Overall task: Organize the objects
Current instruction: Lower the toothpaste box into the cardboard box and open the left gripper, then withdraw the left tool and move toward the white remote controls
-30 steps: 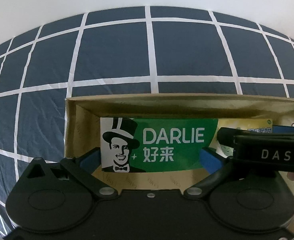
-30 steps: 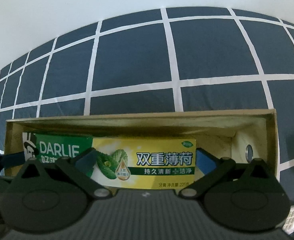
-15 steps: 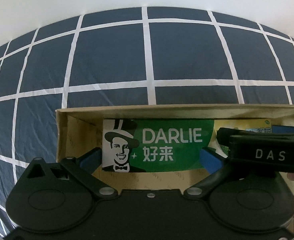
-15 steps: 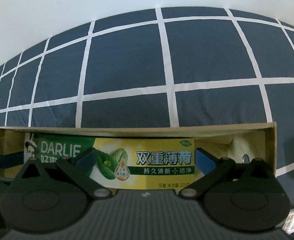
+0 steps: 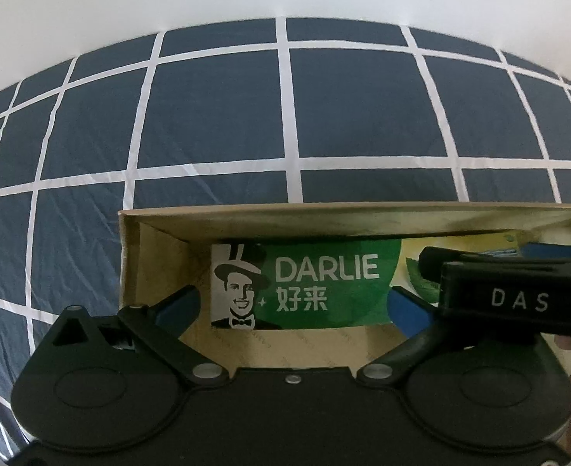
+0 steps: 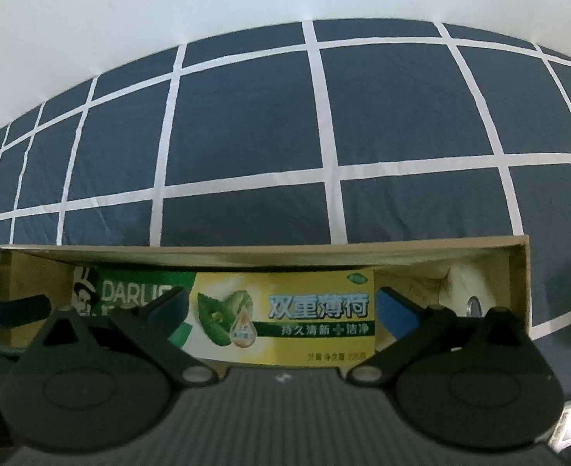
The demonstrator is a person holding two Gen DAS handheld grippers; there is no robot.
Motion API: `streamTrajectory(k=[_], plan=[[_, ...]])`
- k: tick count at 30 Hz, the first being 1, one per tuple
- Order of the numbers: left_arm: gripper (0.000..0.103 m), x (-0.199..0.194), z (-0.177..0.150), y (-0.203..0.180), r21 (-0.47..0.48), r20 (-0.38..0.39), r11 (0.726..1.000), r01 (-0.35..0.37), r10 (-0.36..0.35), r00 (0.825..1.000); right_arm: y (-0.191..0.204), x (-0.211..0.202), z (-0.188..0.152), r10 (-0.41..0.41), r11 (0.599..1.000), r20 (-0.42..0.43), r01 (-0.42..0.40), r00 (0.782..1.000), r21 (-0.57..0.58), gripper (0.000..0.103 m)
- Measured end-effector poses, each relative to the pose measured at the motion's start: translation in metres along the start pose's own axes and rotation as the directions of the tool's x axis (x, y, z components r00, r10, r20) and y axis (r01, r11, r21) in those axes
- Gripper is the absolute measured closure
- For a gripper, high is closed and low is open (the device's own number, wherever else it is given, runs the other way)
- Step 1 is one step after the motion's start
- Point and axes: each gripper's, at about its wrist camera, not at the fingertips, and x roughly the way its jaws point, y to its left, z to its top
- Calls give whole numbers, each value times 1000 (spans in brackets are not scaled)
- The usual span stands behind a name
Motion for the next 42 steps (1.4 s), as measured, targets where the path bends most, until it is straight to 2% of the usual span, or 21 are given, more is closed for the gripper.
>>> streamTrajectory(k=[17, 29, 42], plan=[[0, -63, -36, -6, -38, 72, 999, 22, -19, 997, 2, -71, -24, 38, 999, 89, -37, 995, -14, 1], [0, -108, -76, -22, -36, 117, 999, 39, -34, 993, -19, -126, -68, 54, 998, 162, -58, 985, 18, 0], [0, -146, -132, -60, 20, 158, 998, 54, -57, 986, -55, -175, -132, 32, 997, 225, -48, 974, 66, 0]])
